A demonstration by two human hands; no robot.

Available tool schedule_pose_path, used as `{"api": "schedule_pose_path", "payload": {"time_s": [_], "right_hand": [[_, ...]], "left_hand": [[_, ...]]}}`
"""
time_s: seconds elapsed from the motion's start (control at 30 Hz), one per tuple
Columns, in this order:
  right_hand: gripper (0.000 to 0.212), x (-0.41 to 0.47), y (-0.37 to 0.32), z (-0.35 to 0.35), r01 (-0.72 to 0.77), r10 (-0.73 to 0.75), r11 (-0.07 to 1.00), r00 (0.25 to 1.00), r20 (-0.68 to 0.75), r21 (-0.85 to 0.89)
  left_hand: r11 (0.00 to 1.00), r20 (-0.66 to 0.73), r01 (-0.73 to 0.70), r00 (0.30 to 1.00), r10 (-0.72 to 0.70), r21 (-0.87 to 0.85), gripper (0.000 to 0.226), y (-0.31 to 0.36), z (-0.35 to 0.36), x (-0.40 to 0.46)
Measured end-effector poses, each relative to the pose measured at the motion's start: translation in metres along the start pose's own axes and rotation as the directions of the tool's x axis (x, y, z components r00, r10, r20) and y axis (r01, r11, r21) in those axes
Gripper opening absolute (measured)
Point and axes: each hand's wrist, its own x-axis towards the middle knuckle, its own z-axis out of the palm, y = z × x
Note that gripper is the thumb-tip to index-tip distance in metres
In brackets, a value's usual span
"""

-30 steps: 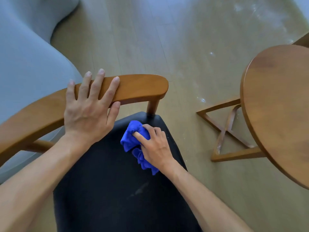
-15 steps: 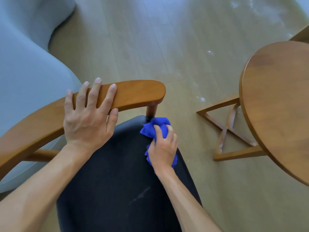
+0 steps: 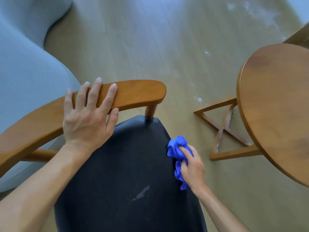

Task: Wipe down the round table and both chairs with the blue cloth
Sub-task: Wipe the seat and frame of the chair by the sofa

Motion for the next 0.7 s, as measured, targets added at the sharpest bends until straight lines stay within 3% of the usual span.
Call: {"api": "schedule_pose_path", "payload": {"time_s": [0.07, 0.13, 0.23, 0.3, 0.4, 0.47, 0.57, 0.7], "right_hand": [[0.054, -0.012, 0.017, -0.015, -0.084, 0.086, 0.995, 0.996, 0.029, -0.047], [0.053, 0.013, 0.001, -0.020, -0.075, 0.075, 0.995, 0.997, -0.002, -0.066], [0.054, 0.068, -0.063, 0.004, 0.073, -0.075, 0.997, 0.992, -0.100, -0.024], [0.057, 0.079, -0.094, 0.027, 0.100, -0.104, 0.993, 0.992, -0.064, -0.063], [0.064, 0.063, -0.090, 0.032, 0.110, -0.105, 0.970, 0.994, 0.037, -0.217], [0.064, 0.033, -0.078, 0.019, 0.177, -0.162, 0.963, 0.983, 0.090, -0.206], [0.059, -0.003, -0.068, -0.004, 0.283, -0.267, 0.930, 0.959, 0.100, -0.236], [0.057, 0.049, -0.110, 0.008, 0.404, -0.404, 0.882, 0.913, 0.053, -0.242]], "left_hand": [[1.000, -0.005, 0.005, 1.000, -0.005, 0.005, 0.055, 0.000, -0.001, 0.002], [1.000, -0.003, 0.004, 1.000, -0.004, 0.012, 0.054, 0.001, 0.000, 0.001], [1.000, -0.032, -0.004, 0.999, 0.004, 0.008, 0.054, 0.000, 0.003, 0.002], [1.000, -0.049, -0.012, 0.999, 0.012, 0.010, 0.054, -0.001, 0.006, 0.001], [1.000, -0.068, -0.014, 0.998, 0.015, 0.020, 0.054, -0.001, 0.009, 0.001], [1.000, -0.060, -0.012, 0.998, 0.013, 0.015, 0.055, -0.001, 0.007, 0.001], [1.000, -0.041, 0.000, 0.999, 0.000, 0.000, 0.056, 0.000, 0.001, 0.001], [1.000, -0.047, -0.004, 0.999, 0.004, -0.003, 0.054, 0.002, 0.002, 0.003]]}}
